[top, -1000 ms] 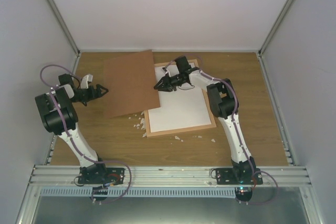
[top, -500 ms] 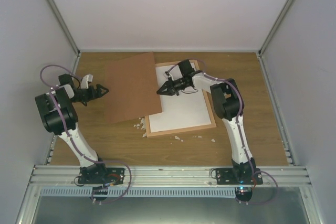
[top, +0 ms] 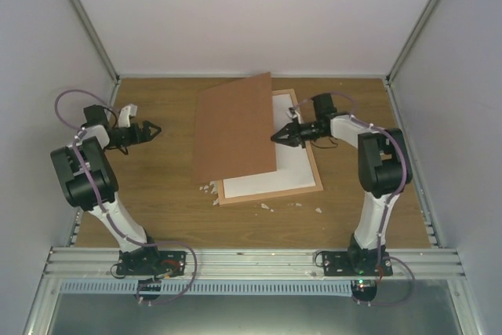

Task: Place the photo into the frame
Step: Pick up the photo frame item at the center of the board.

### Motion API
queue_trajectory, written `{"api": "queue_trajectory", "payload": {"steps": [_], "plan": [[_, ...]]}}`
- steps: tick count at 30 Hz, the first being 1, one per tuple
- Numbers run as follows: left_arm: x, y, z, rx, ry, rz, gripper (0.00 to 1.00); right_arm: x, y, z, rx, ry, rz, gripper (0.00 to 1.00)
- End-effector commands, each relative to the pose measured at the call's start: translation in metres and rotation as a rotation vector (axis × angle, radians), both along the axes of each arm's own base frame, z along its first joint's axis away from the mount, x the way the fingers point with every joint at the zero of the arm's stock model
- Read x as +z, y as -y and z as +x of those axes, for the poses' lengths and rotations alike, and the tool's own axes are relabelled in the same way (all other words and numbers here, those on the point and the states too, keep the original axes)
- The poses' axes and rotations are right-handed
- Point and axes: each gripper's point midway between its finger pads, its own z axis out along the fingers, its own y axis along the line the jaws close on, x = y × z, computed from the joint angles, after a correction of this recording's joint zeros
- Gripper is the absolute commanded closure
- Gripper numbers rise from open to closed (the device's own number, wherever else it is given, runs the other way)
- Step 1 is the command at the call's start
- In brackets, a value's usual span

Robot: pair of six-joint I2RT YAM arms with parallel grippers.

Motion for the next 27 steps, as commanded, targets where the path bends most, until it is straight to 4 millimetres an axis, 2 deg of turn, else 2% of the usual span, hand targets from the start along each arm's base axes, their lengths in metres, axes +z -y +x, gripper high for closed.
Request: {"api": "queue_trajectory", "payload": {"steps": [1,8,16,21,27], "plan": [[0.011,0.008,-0.004,-0.017,0.028,0.015,0.01,0.019,0.030,-0.021,0.008,0.110,0.033,0.99],[0.010,0.018,-0.003,-0.029,0.023,0.016,0.01,0.017,0.069,-0.034,0.015,0.176,-0.028,0.99],[0.012,0.030,0.001,-0.048,0.027,0.025,0.01,0.010,0.111,-0.036,-0.045,0.193,-0.055,1.00],[0.009,0.039,0.002,-0.059,0.022,0.016,0.01,0.018,0.111,-0.047,-0.032,0.233,-0.034,0.99],[0.009,0.058,0.000,-0.093,0.024,-0.021,0.01,0.021,0.106,-0.039,-0.023,0.241,-0.003,0.99]]}}
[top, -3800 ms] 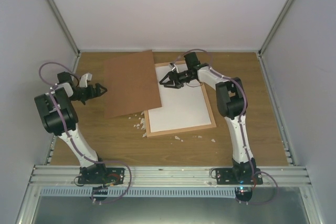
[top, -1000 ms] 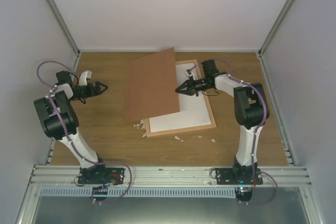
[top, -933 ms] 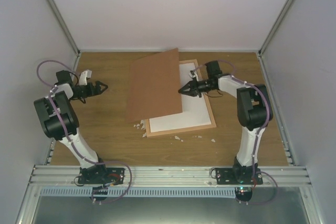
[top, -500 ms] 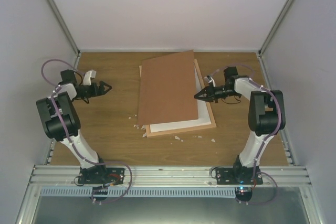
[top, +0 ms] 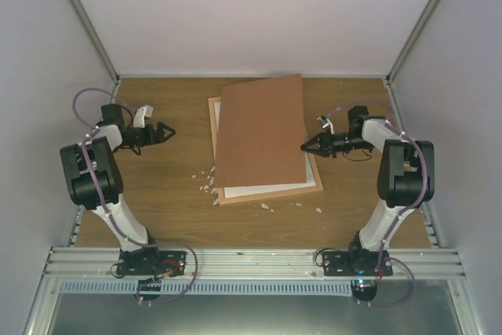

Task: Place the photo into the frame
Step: Pick up the photo frame item at the center of the board, then place the photo frame item in the photo frame.

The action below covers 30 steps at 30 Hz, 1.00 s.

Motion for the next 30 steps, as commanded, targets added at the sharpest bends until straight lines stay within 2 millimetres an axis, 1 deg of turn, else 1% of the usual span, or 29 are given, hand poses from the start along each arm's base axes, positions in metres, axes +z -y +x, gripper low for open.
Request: {"api": "queue_trajectory", "payload": {"steps": [1,5,8,11,17,18,23,24,26,28,30], "plan": [[0.013,0.017,0.001,-0.033,0.055,-0.012,0.01,0.013,-0.005,0.011,0.041,0.125,0.031,0.99],[0.013,0.024,-0.004,-0.048,0.058,-0.003,0.01,0.013,-0.010,0.022,0.052,0.105,0.072,0.99],[0.013,0.025,-0.007,-0.048,0.056,-0.003,0.01,0.007,-0.013,0.027,0.043,0.056,0.098,0.99],[0.015,0.025,-0.007,-0.048,0.060,-0.001,0.01,-0.005,-0.013,0.032,0.030,0.020,0.100,0.98],[0.012,0.026,-0.009,-0.051,0.049,-0.005,0.01,-0.010,-0.006,0.051,0.027,0.022,0.071,0.98],[0.011,0.026,-0.009,-0.050,0.046,-0.007,0.01,-0.013,-0.005,0.051,0.025,0.017,0.061,0.95],[0.009,0.027,-0.008,-0.050,0.043,-0.010,0.01,-0.029,0.004,0.054,0.002,-0.011,-0.001,0.60],[0.009,0.027,-0.008,-0.050,0.043,-0.009,0.01,-0.031,0.007,0.056,-0.006,-0.011,-0.015,0.57],[0.009,0.026,-0.009,-0.050,0.043,-0.005,0.01,-0.031,0.014,0.059,-0.025,-0.009,-0.028,0.56],[0.007,0.026,-0.010,-0.049,0.039,-0.003,0.01,-0.031,0.023,0.063,-0.045,-0.002,-0.058,0.51],[0.007,0.026,-0.010,-0.051,0.038,-0.002,0.01,-0.032,0.033,0.066,-0.065,0.006,-0.093,0.51]]}}
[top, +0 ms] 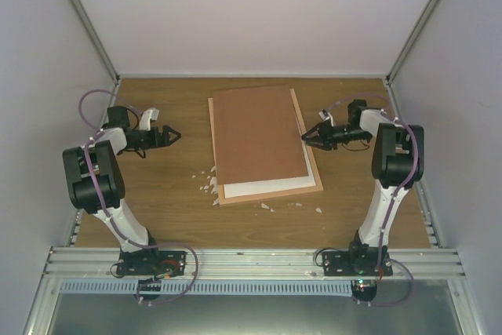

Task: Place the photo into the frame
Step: Place the photo frame item in the photo frame.

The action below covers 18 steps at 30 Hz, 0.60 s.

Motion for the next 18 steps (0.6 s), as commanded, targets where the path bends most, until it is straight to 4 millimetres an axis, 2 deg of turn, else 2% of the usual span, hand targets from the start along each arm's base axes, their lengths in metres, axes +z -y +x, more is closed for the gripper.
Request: {"api": "queue_trajectory", "payload": {"steps": [1,3,6,8,12,15,18], "plan": [[0.006,0.001,0.002,-0.010,0.042,0.008,0.01,0.005,0.026,0.016,-0.051,0.052,-0.075,0.50],[0.005,0.001,0.002,-0.011,0.041,0.008,0.01,0.004,0.035,0.018,-0.071,0.061,-0.118,0.43],[0.005,0.002,0.002,-0.010,0.040,0.005,0.01,0.008,0.049,0.022,-0.094,0.080,-0.152,0.39],[0.005,0.002,0.001,-0.010,0.040,0.006,0.01,0.007,0.059,0.023,-0.100,0.093,-0.185,0.32],[0.007,0.002,0.000,-0.013,0.048,0.012,0.01,0.005,0.071,0.017,-0.047,0.186,-0.287,0.25],[0.008,0.003,-0.001,-0.019,0.053,0.005,0.01,-0.005,0.072,0.006,0.026,0.262,-0.346,0.17],[0.010,0.005,0.001,-0.026,0.057,-0.006,0.01,-0.018,0.058,-0.012,0.125,0.236,-0.297,0.09]]}}
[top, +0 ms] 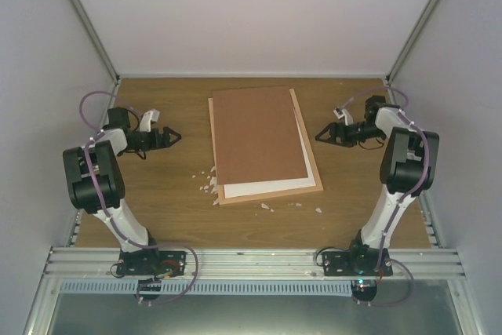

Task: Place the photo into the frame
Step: Place the photo frame item in the photo frame, then adjust the photo frame at the center of the board.

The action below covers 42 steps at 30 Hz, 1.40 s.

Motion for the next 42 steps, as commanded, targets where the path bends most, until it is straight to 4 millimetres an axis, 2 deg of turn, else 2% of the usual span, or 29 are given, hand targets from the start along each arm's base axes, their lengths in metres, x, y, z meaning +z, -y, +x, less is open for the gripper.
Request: {"api": "queue_trajectory", "payload": {"steps": [1,6,11,14,18,21,25,29,35,42], "plan": [[0.015,0.004,0.005,-0.028,0.071,-0.004,0.01,-0.019,-0.015,-0.029,0.178,0.001,-0.012,0.07],[0.022,0.004,0.009,-0.032,0.087,-0.002,0.01,-0.046,-0.040,-0.051,0.292,-0.064,-0.014,0.06],[0.028,0.004,0.012,-0.042,0.101,0.001,0.01,-0.047,-0.071,-0.060,0.388,-0.046,-0.003,0.06],[0.032,0.005,0.014,-0.051,0.112,-0.005,0.01,-0.045,-0.098,-0.073,0.465,-0.041,0.012,0.06],[0.033,0.012,0.011,-0.082,0.117,-0.008,0.01,-0.047,-0.116,-0.090,0.521,-0.049,0.025,0.06],[0.030,0.017,0.006,-0.107,0.114,0.000,0.02,-0.046,-0.118,-0.091,0.525,-0.047,0.025,0.06],[0.024,0.024,0.004,-0.129,0.097,-0.013,0.02,-0.037,-0.113,-0.062,0.486,0.001,0.008,0.06],[0.013,0.041,0.001,-0.181,0.059,-0.050,0.02,-0.032,-0.122,-0.046,0.474,0.021,0.024,0.05],[-0.004,0.079,-0.022,-0.309,0.026,-0.057,0.06,-0.038,-0.131,-0.047,0.486,0.002,0.039,0.06],[-0.015,0.100,-0.058,-0.412,-0.012,-0.076,0.12,-0.043,-0.133,-0.066,0.509,-0.033,0.047,0.06]]}}
